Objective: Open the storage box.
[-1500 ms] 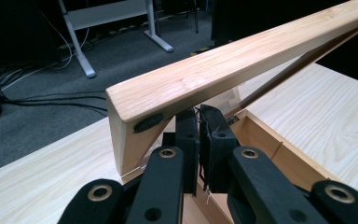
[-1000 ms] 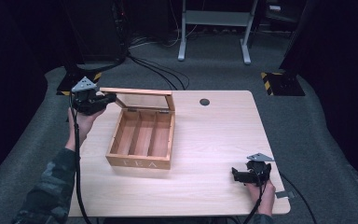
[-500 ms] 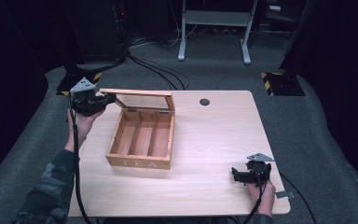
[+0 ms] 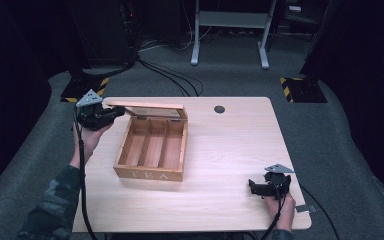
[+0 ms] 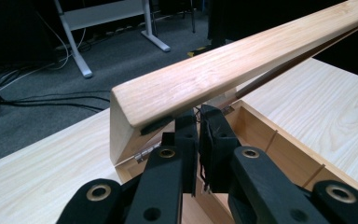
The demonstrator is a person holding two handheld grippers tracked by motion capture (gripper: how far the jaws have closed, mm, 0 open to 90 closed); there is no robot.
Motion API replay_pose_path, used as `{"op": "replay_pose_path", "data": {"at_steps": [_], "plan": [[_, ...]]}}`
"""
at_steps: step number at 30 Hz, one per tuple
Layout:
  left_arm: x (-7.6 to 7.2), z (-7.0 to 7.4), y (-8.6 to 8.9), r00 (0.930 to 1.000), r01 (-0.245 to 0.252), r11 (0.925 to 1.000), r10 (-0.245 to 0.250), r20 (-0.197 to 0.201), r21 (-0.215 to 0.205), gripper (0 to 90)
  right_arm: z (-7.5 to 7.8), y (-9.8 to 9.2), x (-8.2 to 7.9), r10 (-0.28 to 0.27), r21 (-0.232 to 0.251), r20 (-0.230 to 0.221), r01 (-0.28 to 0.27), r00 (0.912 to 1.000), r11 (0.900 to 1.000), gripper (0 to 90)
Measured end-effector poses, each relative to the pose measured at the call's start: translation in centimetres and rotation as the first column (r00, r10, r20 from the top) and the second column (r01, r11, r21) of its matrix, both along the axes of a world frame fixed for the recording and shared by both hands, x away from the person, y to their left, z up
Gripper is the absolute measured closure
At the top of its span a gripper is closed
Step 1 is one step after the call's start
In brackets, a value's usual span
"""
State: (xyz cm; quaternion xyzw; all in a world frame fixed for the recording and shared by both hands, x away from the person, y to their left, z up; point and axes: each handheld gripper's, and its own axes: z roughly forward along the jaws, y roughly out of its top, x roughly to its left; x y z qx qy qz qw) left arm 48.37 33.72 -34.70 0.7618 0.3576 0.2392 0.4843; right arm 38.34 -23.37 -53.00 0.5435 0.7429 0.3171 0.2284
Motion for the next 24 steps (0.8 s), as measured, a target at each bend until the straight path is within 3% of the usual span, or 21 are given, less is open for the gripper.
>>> {"op": "replay_pose_path", "data": {"at_steps": [24], "plan": [[-3.8,-3.7,0.0,0.9995,0.01,0.9999,-0.009,0.029,-0.004,84.5,0.0,0.0,0.0,0.0,-0.001,0.002,0.0,1.0,1.0,0.2]]}}
